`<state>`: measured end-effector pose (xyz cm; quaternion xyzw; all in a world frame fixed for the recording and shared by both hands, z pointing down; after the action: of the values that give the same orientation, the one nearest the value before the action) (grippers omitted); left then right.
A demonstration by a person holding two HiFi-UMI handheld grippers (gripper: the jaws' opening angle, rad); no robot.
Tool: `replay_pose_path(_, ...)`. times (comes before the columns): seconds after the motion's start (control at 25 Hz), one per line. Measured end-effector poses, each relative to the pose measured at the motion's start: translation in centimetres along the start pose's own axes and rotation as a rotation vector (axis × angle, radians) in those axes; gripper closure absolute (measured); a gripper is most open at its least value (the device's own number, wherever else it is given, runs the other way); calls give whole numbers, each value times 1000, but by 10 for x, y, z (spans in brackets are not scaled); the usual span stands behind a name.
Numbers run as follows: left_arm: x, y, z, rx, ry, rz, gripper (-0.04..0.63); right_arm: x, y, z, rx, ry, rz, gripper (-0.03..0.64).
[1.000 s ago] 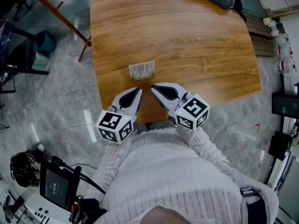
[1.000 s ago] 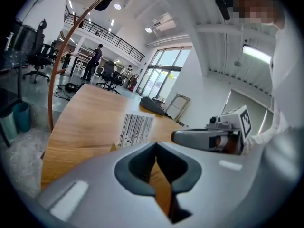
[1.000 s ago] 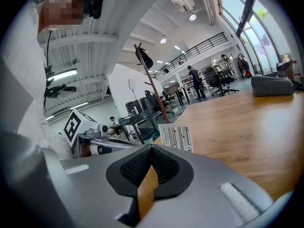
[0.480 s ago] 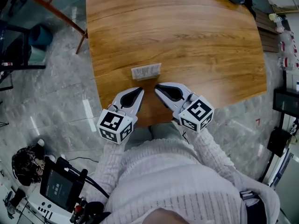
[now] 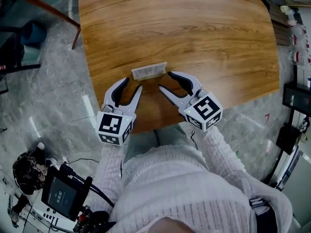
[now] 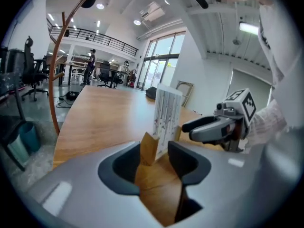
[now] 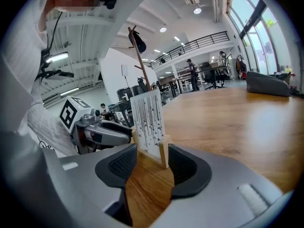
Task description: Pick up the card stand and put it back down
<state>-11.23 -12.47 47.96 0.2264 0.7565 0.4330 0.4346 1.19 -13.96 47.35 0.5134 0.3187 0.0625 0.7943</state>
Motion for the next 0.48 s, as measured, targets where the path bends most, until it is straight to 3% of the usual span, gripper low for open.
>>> replay_pose_path(0.48,-33,4,5,-222,46,-74,330,-36,7,10,223,-60,-119,354)
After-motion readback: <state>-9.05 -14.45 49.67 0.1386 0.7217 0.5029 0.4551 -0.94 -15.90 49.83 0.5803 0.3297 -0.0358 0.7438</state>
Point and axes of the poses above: the fingertips, and each gripper's own axes: x backward along the fingers, z to its right, y out of its underside, the point moved 3 cm from there along x, backward along the fingers, and after that the axes turned 3 degrees about z, right-handed, at the moved point
